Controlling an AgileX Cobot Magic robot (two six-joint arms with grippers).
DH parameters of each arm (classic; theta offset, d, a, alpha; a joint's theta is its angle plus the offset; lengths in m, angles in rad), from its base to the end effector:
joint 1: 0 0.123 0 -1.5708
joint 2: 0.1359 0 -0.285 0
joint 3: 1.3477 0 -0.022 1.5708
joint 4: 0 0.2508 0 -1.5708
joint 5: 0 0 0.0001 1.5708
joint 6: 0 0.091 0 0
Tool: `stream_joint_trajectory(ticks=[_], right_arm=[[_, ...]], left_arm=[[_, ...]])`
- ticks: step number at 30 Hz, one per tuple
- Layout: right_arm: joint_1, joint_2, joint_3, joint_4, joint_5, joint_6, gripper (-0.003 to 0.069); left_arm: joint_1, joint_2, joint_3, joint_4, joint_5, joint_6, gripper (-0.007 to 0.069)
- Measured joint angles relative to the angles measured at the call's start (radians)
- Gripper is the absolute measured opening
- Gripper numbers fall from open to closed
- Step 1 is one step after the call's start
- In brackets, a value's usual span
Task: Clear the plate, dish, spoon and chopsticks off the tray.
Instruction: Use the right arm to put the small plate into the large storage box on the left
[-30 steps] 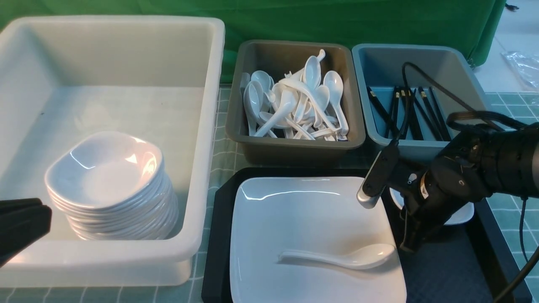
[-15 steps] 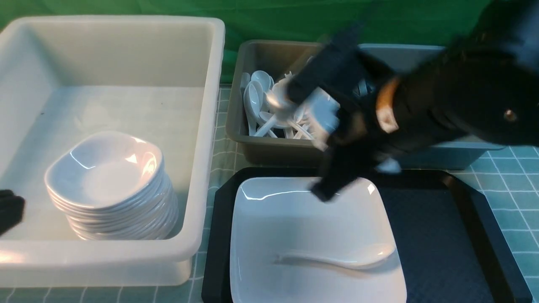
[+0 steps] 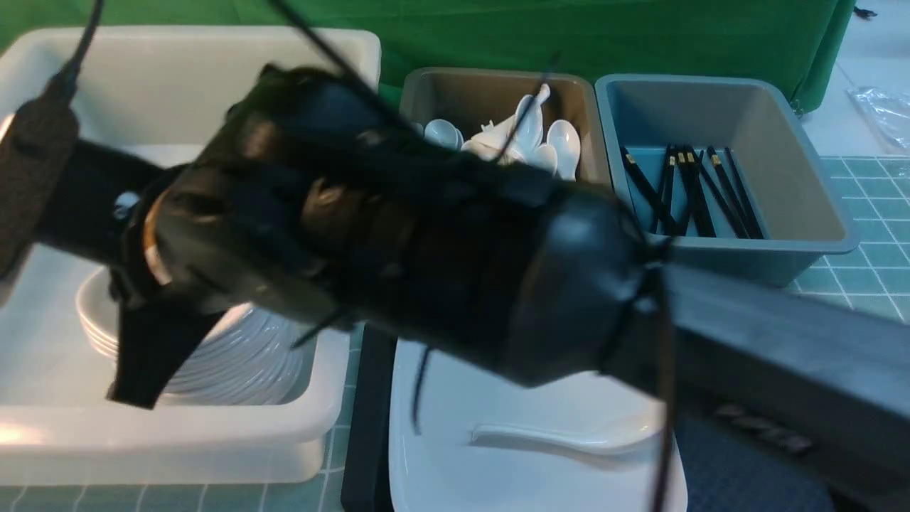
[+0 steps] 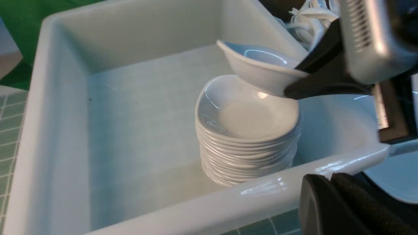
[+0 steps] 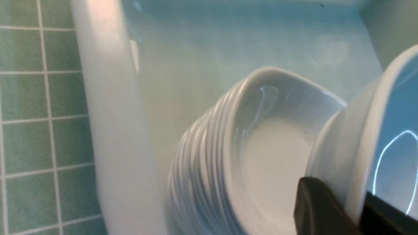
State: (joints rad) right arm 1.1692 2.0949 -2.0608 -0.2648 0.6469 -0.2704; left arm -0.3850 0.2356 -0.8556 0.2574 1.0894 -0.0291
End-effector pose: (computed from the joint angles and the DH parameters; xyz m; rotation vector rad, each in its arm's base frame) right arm 0.2084 0.4539 0.3343 -1.5160 1.5223 0.2309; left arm 0.0017 0.0215 0.3741 0.3080 1.9045 0.0250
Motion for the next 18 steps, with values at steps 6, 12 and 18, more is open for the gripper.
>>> stream_joint_trajectory(ticks=[6,12,18], right_arm=[[0.007,0.061,-0.050,-0.001,0.007,-0.003,0.0274],[0.026,0.040,-0.053,-0.004,0.056,-0.003,0.0488],[0.028,-0.087,-0.056,-0.069,0.411,0.032,0.0398]], left_arm=[[0.000,0.000,0.000,-0.072,-0.004,0.044,0.0017],[0.000,0.000,0.003,-0.116,-0.103,0.041,0.0017],[0.000,0.051,0.048,-0.191,-0.142,0.158,0.0017]])
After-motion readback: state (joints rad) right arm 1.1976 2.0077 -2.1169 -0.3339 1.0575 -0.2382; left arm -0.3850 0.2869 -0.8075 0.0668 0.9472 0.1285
